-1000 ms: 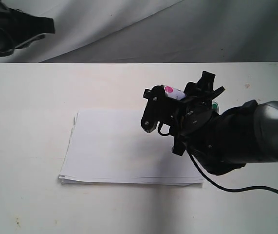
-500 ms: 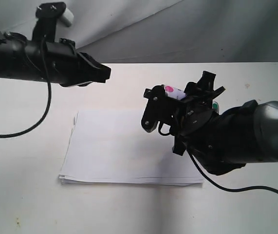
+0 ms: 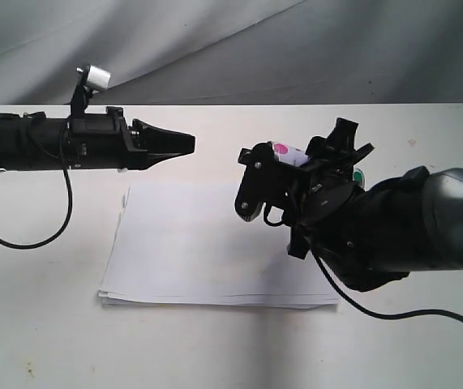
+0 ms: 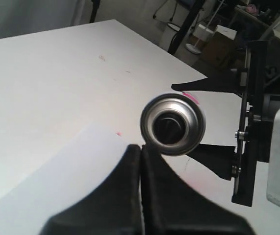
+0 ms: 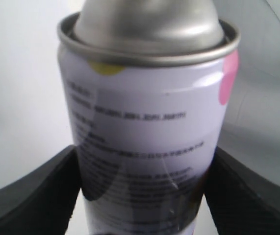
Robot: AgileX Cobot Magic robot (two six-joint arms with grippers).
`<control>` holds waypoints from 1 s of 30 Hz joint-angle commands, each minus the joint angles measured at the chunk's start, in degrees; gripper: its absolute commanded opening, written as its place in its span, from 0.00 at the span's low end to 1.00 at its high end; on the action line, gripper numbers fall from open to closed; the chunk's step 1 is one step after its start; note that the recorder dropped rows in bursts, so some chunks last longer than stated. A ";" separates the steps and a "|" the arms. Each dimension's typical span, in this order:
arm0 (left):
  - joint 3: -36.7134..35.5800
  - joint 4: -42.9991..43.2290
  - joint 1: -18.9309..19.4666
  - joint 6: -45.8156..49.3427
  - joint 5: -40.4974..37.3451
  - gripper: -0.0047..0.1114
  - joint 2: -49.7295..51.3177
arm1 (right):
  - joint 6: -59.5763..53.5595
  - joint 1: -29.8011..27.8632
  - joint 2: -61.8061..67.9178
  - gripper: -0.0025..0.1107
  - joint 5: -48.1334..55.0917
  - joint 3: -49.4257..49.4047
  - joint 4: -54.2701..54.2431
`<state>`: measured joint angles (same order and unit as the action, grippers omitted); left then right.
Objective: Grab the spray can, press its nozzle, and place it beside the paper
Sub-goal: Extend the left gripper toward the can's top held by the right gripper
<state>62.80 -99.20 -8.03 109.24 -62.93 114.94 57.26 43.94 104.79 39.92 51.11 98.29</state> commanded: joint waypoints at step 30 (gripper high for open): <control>6.19 -0.75 -5.85 2.95 -5.05 0.04 5.70 | -1.99 0.08 -1.04 0.02 1.29 0.34 1.66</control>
<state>68.60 -99.54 -13.60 111.49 -68.83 120.60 55.37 43.94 104.79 39.70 51.11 98.29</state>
